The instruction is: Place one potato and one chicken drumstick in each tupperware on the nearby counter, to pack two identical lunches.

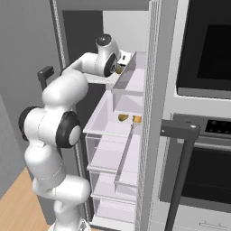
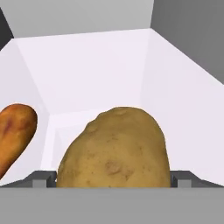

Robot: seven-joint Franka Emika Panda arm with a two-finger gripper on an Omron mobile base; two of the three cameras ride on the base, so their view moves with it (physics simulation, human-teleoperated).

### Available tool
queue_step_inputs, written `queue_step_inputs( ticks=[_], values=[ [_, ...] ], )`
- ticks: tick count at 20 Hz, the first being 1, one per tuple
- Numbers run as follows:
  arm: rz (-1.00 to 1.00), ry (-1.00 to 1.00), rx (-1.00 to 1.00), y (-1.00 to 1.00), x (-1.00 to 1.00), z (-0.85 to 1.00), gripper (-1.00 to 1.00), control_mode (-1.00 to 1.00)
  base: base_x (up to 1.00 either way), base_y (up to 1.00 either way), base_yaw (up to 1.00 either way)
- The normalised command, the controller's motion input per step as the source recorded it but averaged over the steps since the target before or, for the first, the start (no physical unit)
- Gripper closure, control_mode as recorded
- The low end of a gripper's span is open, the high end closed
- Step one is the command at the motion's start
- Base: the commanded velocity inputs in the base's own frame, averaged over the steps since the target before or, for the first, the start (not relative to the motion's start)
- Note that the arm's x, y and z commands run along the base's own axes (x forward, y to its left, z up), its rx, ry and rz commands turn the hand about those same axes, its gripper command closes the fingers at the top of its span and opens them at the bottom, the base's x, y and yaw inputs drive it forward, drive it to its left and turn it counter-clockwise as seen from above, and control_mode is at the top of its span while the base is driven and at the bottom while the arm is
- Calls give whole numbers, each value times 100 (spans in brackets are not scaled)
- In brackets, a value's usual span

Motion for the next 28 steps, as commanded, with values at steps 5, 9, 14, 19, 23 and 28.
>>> queue_step_inputs(
  ticks=[5,9,14,19,23,28],
  values=[
    [-1,9,0,0,4,-48,100,-100,0,0,0],
    [-3,-6,0,0,-52,-43,100,-100,0,0,0],
    [0,-11,0,1,-100,-20,100,-100,0,0,0],
    [6,0,0,22,-100,-3,100,-100,0,0,0],
    [10,0,0,25,-100,-14,100,-100,0,0,0],
    [2,0,-5,35,-100,-50,100,-100,0,0,0]
  ],
)
